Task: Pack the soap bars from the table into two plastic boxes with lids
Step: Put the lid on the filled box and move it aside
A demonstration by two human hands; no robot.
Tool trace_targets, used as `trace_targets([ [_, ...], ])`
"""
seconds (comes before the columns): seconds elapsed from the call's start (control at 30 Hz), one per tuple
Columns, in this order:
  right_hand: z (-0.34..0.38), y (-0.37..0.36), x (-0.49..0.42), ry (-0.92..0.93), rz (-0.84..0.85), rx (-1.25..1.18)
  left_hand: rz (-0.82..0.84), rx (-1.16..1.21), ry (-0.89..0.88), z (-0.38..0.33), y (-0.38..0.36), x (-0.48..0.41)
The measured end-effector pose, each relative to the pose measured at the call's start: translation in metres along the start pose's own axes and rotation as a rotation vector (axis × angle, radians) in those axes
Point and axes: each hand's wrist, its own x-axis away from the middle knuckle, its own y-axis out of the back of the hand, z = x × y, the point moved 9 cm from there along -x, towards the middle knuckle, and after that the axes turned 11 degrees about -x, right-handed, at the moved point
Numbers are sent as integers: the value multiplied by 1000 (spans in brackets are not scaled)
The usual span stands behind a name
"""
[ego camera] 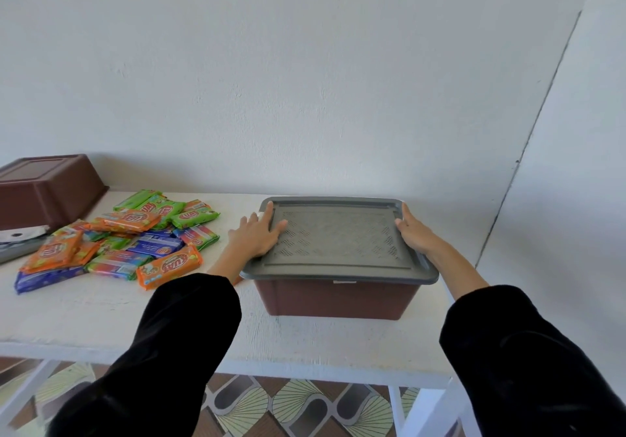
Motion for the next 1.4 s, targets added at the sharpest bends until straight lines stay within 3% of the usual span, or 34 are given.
trace_targets([
  [0.1,3,2,4,17,-23,0,16,105,1,-3,0,3],
  [0.3,-3,3,17,9,42,-297,66,611,-50,-1,-2,13],
  [0.47,-8,6,16,2,21,-387,50,753,-43,3,1,7],
  [0.67,-13,6,9,0,35,-423,18,794,-65,3,-1,1],
  [0.87,-11,7,-2,22,40,-390,4,637,-94,-5,3,-12],
  [1.2,6,10,-76,21,-13,-380,-7,646,-79,-8,12,-94],
  [1.33,18,6,-111,25,15,-258,3,523,-77,-9,17,-126],
  [1.4,27,1,-121,70,28,-7,-10,350,-64,-11,18,-136],
])
